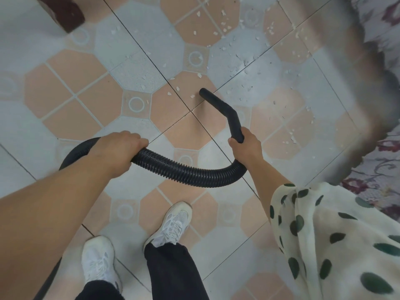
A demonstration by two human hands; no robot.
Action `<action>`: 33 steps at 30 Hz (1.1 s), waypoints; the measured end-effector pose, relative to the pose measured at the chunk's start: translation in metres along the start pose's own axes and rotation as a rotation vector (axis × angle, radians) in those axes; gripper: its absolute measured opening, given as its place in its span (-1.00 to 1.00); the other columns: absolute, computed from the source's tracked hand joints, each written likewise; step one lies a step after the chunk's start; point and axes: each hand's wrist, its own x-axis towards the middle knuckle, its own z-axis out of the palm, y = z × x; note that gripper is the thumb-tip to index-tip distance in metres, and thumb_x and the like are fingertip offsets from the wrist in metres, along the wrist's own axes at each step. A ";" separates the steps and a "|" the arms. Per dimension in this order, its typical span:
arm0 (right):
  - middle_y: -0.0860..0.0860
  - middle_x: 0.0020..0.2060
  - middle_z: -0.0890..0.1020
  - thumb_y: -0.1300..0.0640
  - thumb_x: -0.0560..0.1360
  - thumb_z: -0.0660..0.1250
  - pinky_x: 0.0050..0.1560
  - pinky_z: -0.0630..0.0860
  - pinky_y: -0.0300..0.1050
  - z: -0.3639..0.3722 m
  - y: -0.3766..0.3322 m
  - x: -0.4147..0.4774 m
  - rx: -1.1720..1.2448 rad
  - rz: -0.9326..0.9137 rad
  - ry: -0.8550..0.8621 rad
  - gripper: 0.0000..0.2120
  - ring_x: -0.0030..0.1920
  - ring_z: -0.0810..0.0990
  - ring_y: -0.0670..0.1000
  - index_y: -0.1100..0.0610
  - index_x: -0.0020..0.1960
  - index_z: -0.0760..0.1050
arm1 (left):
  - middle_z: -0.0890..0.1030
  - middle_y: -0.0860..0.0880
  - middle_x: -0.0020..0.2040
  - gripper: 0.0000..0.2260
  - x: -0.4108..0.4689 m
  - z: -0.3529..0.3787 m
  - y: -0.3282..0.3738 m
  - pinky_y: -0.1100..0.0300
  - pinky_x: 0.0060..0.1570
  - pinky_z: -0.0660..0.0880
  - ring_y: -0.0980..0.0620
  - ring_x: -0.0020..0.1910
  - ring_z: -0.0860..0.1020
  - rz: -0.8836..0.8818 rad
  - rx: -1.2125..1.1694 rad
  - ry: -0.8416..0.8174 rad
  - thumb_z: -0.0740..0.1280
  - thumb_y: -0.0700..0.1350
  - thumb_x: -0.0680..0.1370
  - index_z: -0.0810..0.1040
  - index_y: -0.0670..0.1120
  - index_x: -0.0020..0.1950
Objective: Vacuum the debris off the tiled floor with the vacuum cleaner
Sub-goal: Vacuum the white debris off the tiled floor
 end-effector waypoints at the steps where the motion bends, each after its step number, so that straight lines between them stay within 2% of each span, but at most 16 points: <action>1: 0.04 -0.08 0.55 0.09 0.57 0.24 -0.13 0.43 -0.10 0.000 -0.001 -0.002 -0.011 -0.010 -0.019 -0.78 -0.12 0.54 0.07 0.11 0.19 0.39 | 0.41 0.07 -0.11 -0.73 -0.002 0.001 0.000 0.21 -0.36 0.20 0.02 -0.09 0.44 0.006 -0.008 0.001 0.25 -0.29 0.45 0.33 0.06 -0.03; 5: 0.03 -0.08 0.57 0.10 0.57 0.24 -0.17 0.42 -0.13 0.011 -0.009 -0.013 -0.024 -0.043 -0.084 -0.77 -0.16 0.54 0.03 0.11 0.20 0.41 | 0.40 0.09 -0.13 -0.67 -0.016 0.008 -0.010 0.19 -0.31 0.25 0.02 -0.11 0.42 0.021 -0.046 0.018 0.22 -0.32 0.43 0.31 0.09 0.01; 8: 0.02 -0.10 0.56 0.09 0.56 0.25 -0.18 0.43 -0.14 0.017 -0.015 -0.017 0.005 -0.045 -0.068 -0.77 -0.16 0.54 0.03 0.11 0.20 0.42 | 0.41 0.10 -0.12 -0.57 -0.023 0.009 -0.018 0.18 -0.27 0.24 0.01 -0.12 0.41 0.051 -0.051 0.064 0.20 -0.36 0.41 0.31 0.12 0.09; 11: 0.03 -0.10 0.56 0.10 0.56 0.25 -0.28 0.37 -0.16 0.020 -0.027 -0.011 0.035 -0.020 -0.023 -0.80 -0.16 0.53 0.04 0.11 0.16 0.41 | 0.36 0.11 -0.17 -0.54 -0.024 0.006 -0.026 0.19 -0.21 0.23 0.02 -0.15 0.37 0.091 -0.054 0.102 0.20 -0.39 0.38 0.33 0.10 0.12; 17: 0.04 -0.02 0.54 0.07 0.58 0.26 -0.07 0.38 -0.13 0.015 -0.065 0.023 0.015 0.005 0.116 -0.70 -0.08 0.48 0.06 0.17 0.27 0.41 | 0.42 0.07 -0.11 -0.55 -0.002 -0.007 -0.053 0.19 -0.24 0.21 -0.01 -0.10 0.40 0.081 -0.097 0.109 0.23 -0.38 0.39 0.36 0.06 0.14; 21: 0.08 0.06 0.56 0.07 0.58 0.26 -0.02 0.41 -0.13 0.013 -0.083 0.042 -0.027 0.007 0.159 -0.66 -0.05 0.46 0.04 0.19 0.31 0.40 | 0.45 0.04 -0.07 -0.54 0.017 -0.011 -0.069 0.18 -0.32 0.16 -0.04 -0.08 0.42 0.085 -0.108 0.107 0.23 -0.39 0.39 0.36 0.05 0.15; 25: 0.04 -0.04 0.55 0.09 0.57 0.26 -0.11 0.40 -0.15 0.021 -0.081 0.026 -0.055 -0.023 0.066 -0.71 -0.08 0.51 0.07 0.15 0.26 0.42 | 0.41 0.06 -0.11 -0.56 0.013 -0.006 -0.076 0.16 -0.26 0.26 -0.02 -0.09 0.42 0.139 -0.108 0.053 0.21 -0.39 0.39 0.35 0.07 0.13; 29: 0.05 -0.13 0.57 0.11 0.55 0.28 -0.32 0.38 -0.18 0.029 -0.073 -0.006 -0.063 -0.056 -0.053 -0.80 -0.19 0.53 0.05 0.10 0.17 0.44 | 0.36 0.09 -0.12 -0.59 0.000 -0.005 -0.076 0.17 -0.23 0.26 0.03 -0.11 0.37 0.215 -0.059 -0.014 0.20 -0.36 0.43 0.33 0.09 0.12; 33: 0.02 -0.16 0.57 0.10 0.55 0.28 -0.35 0.37 -0.20 0.039 -0.071 -0.024 -0.065 -0.065 -0.093 -0.79 -0.25 0.52 -0.02 0.07 0.18 0.45 | 0.33 0.11 -0.15 -0.59 -0.010 -0.002 -0.086 0.17 -0.18 0.32 0.04 -0.12 0.36 0.266 -0.044 -0.047 0.20 -0.36 0.42 0.33 0.10 0.11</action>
